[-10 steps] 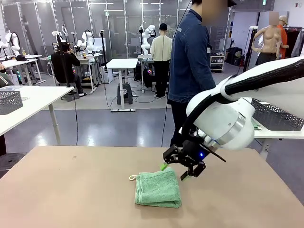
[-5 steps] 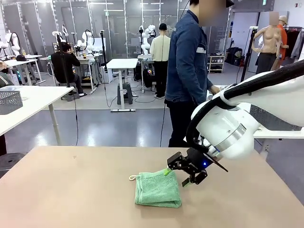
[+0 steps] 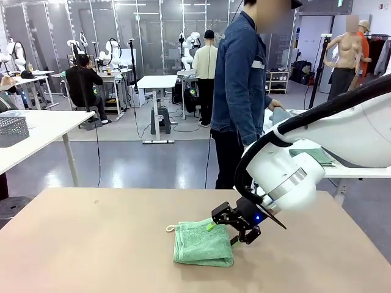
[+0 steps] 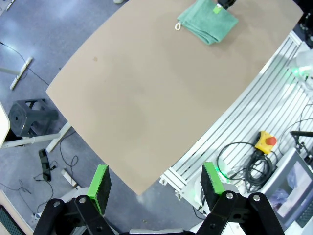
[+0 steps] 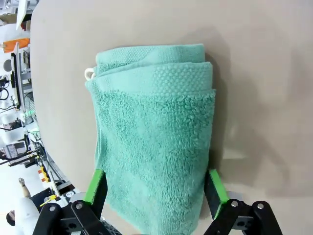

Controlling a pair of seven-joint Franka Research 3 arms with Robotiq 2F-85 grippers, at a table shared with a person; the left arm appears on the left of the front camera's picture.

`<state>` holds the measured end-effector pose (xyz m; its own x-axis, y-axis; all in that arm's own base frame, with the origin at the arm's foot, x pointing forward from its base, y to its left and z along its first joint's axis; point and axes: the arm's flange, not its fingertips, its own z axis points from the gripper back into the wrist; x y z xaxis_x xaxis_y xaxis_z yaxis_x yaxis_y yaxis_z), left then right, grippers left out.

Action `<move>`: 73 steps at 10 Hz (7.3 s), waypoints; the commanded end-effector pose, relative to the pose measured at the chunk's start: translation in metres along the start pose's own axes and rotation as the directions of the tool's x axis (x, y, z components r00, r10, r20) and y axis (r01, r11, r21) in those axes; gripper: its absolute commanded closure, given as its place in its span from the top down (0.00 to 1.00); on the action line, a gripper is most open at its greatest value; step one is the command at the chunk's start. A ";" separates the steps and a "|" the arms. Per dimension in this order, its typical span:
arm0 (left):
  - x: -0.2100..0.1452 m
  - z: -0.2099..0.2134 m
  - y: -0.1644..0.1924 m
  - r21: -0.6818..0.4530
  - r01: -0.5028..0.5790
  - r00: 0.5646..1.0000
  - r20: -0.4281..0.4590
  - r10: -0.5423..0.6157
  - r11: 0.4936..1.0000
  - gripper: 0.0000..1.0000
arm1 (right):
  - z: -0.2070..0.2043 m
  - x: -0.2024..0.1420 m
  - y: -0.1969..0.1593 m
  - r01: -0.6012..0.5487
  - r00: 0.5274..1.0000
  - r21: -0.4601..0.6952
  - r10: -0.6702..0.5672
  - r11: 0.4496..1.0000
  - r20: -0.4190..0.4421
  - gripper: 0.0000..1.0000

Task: Fold the towels and place them in the basket.
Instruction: Place the folded Towel with hook on the right side of the table, then when a person lays out a Towel with hook on the table, fold it in half twice.

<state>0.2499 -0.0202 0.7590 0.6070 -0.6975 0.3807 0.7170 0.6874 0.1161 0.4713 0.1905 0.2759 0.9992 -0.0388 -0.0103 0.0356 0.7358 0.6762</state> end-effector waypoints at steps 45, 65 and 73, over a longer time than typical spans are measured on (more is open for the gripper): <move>0.000 0.000 -0.001 0.000 0.000 1.000 0.001 0.000 1.000 0.93 | 0.253 0.011 -0.158 -0.032 0.964 -0.438 0.143 0.898 0.223 1.00; 0.000 0.000 -0.001 0.000 0.000 1.000 0.001 0.000 1.000 0.93 | 0.486 -0.219 0.199 -0.591 0.719 -0.521 0.695 0.616 0.005 1.00; 0.000 0.000 -0.001 0.000 0.000 1.000 0.001 0.000 1.000 0.93 | 0.480 -0.227 0.208 -0.599 0.706 -0.524 0.708 0.606 0.012 1.00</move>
<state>0.2500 -0.0202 0.7589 0.6075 -0.6974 0.3803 0.7167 0.6877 0.1161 0.2446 0.0283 0.7714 0.7299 0.4909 0.4756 -0.5690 0.8220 0.0249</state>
